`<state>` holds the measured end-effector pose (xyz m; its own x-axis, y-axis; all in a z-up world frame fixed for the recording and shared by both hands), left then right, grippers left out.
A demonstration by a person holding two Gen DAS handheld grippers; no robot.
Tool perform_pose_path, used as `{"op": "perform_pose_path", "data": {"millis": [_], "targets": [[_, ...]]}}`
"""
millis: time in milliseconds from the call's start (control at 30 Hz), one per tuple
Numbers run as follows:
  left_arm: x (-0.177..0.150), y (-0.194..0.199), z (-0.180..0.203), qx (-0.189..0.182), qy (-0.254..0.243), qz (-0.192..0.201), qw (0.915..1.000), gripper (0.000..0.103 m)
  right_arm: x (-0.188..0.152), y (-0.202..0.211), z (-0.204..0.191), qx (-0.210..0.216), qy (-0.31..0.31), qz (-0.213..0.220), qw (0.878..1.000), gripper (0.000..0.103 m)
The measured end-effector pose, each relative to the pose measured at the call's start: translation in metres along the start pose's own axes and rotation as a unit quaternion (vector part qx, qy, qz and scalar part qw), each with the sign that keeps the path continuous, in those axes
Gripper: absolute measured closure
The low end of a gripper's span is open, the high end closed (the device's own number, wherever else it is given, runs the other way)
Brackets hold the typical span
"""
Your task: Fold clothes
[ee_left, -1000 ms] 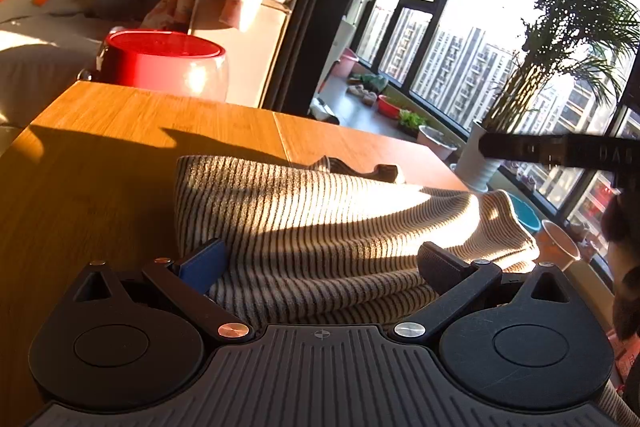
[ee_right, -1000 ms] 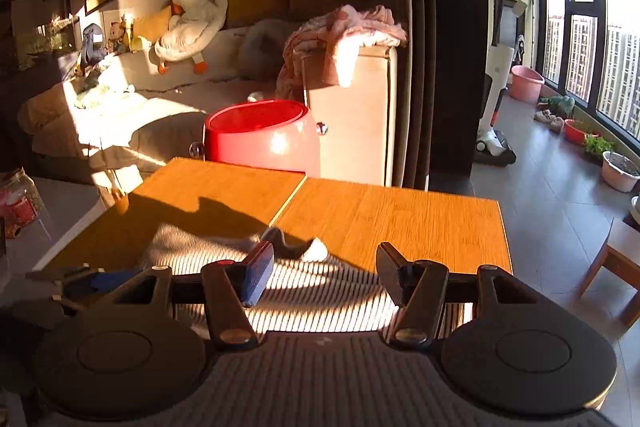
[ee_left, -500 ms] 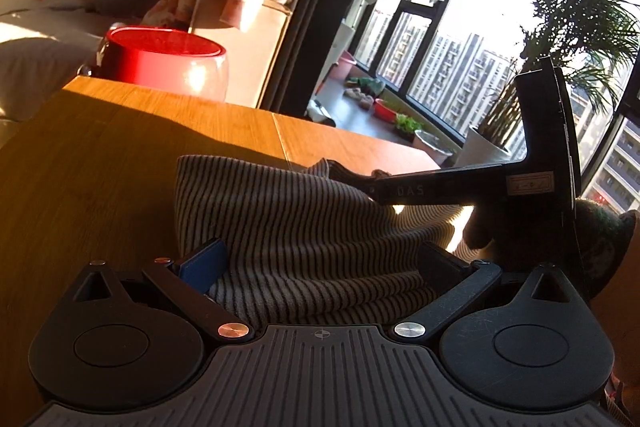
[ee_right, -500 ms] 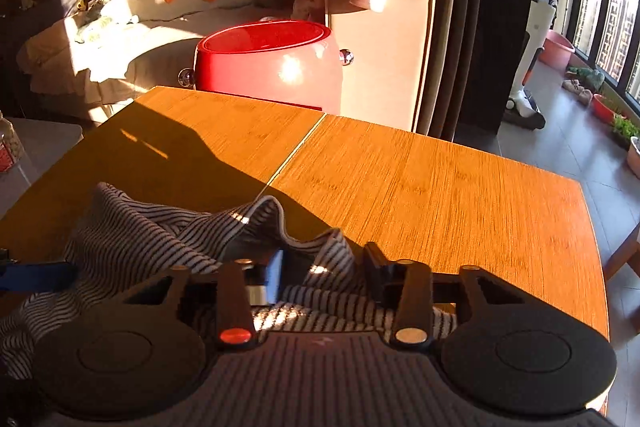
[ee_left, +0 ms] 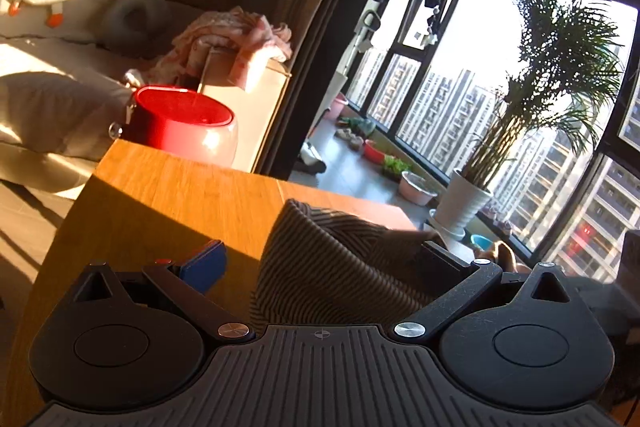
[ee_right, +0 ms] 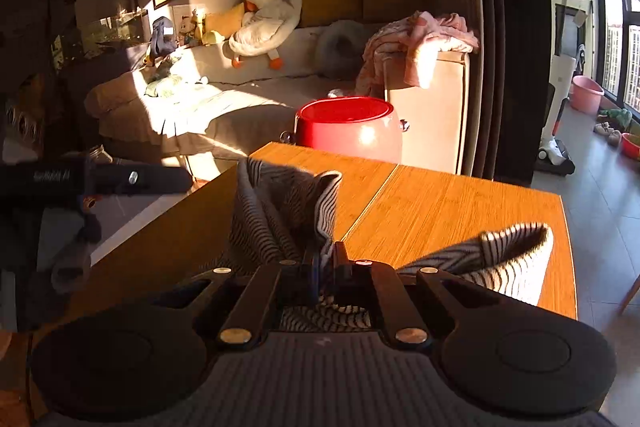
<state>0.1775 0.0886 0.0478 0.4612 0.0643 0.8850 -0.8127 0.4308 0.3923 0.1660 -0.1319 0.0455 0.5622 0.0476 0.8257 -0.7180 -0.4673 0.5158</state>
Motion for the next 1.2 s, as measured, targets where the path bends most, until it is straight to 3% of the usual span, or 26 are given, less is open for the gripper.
{"op": "perform_pose_path", "data": {"millis": [200,267,333,433,533,600,633,700,767,833,900,933,1000,1067,1167,1200], "targets": [[-0.008,-0.009,0.016,0.027,-0.035,-0.022,0.9988,0.003,-0.073,0.008,-0.02,-0.004,0.006,-0.044,0.999,0.097],[-0.018,-0.016,0.02,0.033,-0.061,-0.048,0.9964,0.038,-0.081,0.014,-0.025,-0.006,0.013,-0.049,0.999,0.096],[-0.032,-0.02,0.02,0.041,-0.085,-0.08,0.9922,0.046,-0.075,0.03,-0.031,0.003,0.022,-0.042,0.999,0.093],[-0.052,-0.018,0.019,0.049,-0.124,-0.118,0.984,0.047,-0.053,0.069,-0.033,0.01,0.03,0.012,0.999,0.081],[-0.07,-0.012,0.023,0.041,-0.166,-0.153,0.9733,0.047,-0.026,0.083,-0.019,-0.039,0.021,0.07,0.997,0.069],[-0.074,-0.004,0.025,0.036,-0.18,-0.163,0.9693,0.046,-0.022,0.072,0.0,-0.061,0.001,0.059,0.996,0.067],[-0.073,0.001,0.025,0.034,-0.179,-0.164,0.9695,0.045,-0.028,0.059,0.013,-0.082,-0.003,0.027,0.996,0.067],[-0.065,0.014,0.018,0.025,-0.151,-0.155,0.976,0.035,-0.051,0.042,0.034,-0.137,0.011,-0.024,0.99,0.066],[-0.052,0.024,0.008,0.014,-0.108,-0.145,0.9835,0.014,-0.072,0.047,0.054,-0.146,-0.014,-0.043,0.988,0.062],[-0.042,0.021,-0.002,0.0,-0.054,-0.15,0.9872,0.012,-0.073,0.064,0.064,-0.129,-0.068,-0.027,0.989,0.056],[-0.037,0.013,-0.01,-0.013,-0.006,-0.162,0.9867,0.012,-0.068,0.077,0.073,-0.112,-0.127,-0.009,0.985,0.034],[-0.039,0.006,-0.012,-0.019,0.014,-0.174,0.9845,0.012,-0.067,0.08,0.079,-0.097,-0.161,-0.008,0.982,0.033],[-0.048,-0.012,-0.012,-0.028,0.036,-0.201,0.9786,0.012,-0.069,0.075,0.086,-0.082,-0.196,-0.023,0.977,0.033],[-0.059,-0.028,-0.011,-0.037,0.042,-0.218,0.9744,0.019,-0.074,0.061,0.088,-0.079,-0.195,-0.037,0.977,0.033],[-0.063,-0.051,-0.008,-0.052,0.039,-0.217,0.974,0.039,-0.071,0.034,0.082,-0.057,-0.173,-0.04,0.982,0.072],[-0.059,-0.058,-0.007,-0.055,0.035,-0.213,0.9749,0.044,-0.067,0.028,0.081,-0.055,-0.17,-0.035,0.983,0.077]]}}
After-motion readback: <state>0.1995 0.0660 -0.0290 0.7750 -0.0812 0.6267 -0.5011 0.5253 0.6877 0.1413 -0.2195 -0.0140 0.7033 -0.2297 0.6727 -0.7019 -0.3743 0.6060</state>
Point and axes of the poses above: each gripper's, at about its wrist camera, not at the fingertips, and y roughly against the way its jaws point, z to its right, x to its top, the point moved 5 cm from there along -y, roughly the way its jaws point, and after that the axes turned 8 degrees about -y, right-handed, at the moved point
